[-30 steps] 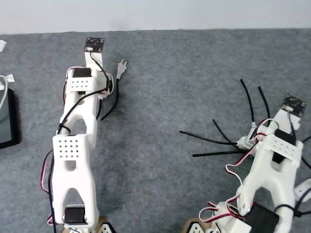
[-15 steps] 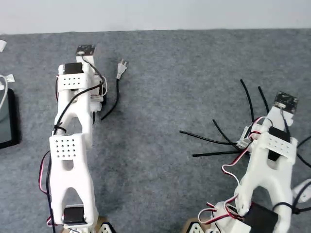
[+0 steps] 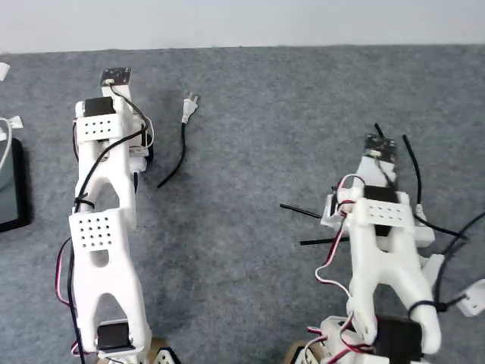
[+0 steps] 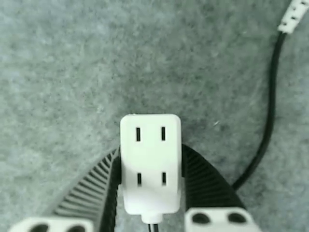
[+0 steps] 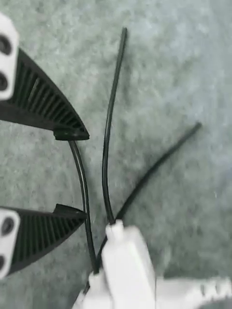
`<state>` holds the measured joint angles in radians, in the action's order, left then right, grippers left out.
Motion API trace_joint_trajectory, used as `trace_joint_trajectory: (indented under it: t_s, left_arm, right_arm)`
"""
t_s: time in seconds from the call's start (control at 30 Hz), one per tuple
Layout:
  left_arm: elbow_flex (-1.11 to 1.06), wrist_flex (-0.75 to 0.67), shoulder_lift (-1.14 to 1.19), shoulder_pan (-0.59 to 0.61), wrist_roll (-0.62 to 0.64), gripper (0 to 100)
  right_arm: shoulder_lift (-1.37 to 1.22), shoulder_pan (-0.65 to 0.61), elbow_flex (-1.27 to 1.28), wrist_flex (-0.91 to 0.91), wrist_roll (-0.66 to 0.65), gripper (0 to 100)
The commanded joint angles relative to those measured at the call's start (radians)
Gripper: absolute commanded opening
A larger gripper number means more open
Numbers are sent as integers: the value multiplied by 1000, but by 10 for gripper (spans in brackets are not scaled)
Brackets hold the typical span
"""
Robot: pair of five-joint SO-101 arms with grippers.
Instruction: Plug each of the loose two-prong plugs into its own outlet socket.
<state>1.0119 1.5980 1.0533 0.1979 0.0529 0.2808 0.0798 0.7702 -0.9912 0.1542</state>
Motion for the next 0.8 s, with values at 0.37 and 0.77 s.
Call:
trace_joint_trajectory:
  t_s: [0.37,0.77]
  left_arm:
    - [209,92,-26,6,-49,12]
    - [-237,158,-405,-15,-40,12]
  right_arm:
    - [-4,-41,-20,88,12,212]
    - [-4,-41,-12,90,12,212]
